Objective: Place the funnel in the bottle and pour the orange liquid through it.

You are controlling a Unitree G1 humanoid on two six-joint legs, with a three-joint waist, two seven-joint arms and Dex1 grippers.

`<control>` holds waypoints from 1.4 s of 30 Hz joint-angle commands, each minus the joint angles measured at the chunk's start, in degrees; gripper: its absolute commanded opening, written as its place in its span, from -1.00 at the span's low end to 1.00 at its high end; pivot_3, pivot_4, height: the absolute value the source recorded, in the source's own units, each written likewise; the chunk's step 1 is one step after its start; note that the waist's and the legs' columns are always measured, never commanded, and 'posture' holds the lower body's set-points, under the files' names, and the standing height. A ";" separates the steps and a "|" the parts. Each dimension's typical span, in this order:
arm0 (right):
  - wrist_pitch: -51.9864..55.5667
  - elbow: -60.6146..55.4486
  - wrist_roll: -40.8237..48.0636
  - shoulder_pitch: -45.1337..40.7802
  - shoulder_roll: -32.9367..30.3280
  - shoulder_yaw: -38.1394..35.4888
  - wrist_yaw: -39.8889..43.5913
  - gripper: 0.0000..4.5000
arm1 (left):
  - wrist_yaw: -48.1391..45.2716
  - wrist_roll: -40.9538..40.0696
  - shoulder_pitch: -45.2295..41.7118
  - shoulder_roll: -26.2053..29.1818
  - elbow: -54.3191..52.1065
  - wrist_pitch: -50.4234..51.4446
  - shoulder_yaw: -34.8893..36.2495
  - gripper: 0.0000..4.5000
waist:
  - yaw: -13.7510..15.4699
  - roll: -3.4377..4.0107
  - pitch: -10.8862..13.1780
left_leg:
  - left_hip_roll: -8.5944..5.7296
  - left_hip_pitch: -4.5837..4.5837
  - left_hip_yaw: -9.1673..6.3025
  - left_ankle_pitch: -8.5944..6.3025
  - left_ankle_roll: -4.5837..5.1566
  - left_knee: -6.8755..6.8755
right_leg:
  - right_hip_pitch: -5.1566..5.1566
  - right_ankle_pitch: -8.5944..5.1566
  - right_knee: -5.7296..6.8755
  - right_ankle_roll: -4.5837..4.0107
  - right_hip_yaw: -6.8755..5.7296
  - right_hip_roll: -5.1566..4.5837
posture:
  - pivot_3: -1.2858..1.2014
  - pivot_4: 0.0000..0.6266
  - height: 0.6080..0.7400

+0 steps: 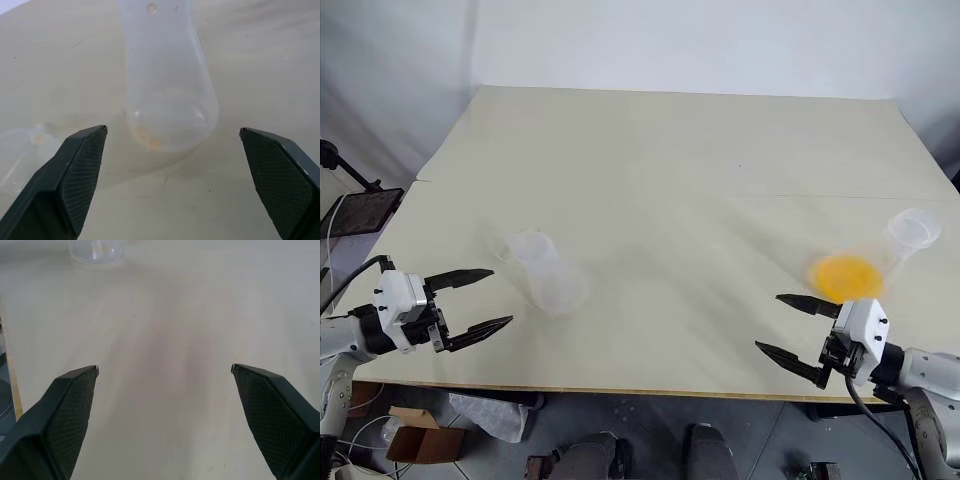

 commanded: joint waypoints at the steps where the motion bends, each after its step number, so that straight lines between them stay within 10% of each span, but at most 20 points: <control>1: -0.78 -0.99 0.81 -0.19 0.07 -1.79 -0.25 0.98 | 0.68 0.24 0.12 -0.05 -0.53 -1.02 0.54 1.00 | 0.01 0.00 0.00 | 0.00 0.00 0.00 0.00 0.00 0.00 | 0.00 0.00 0.00 0.00 0.00 0.00 | 0.03 -0.52 1.00; 26: 11.72 -17.78 8.84 -8.63 3.81 7.35 -7.29 0.98 | -0.61 -6.47 9.97 -3.17 9.10 -0.50 13.40 1.00 | -0.76 0.13 0.09 | 0.05 0.00 -0.01 -0.06 0.00 -0.03 | -0.03 -0.01 -0.01 -0.01 -0.04 0.00 | 0.03 -0.52 1.00; 42: 13.21 -17.47 8.48 -5.34 3.10 4.69 -8.06 0.98 | 7.16 -10.27 -7.25 -3.90 -8.13 18.08 -1.98 1.00 | -0.29 0.08 0.12 | 0.00 0.00 -0.01 -0.19 0.03 -0.02 | 0.03 -0.01 0.07 -0.01 -0.11 0.00 | 0.03 -0.52 1.00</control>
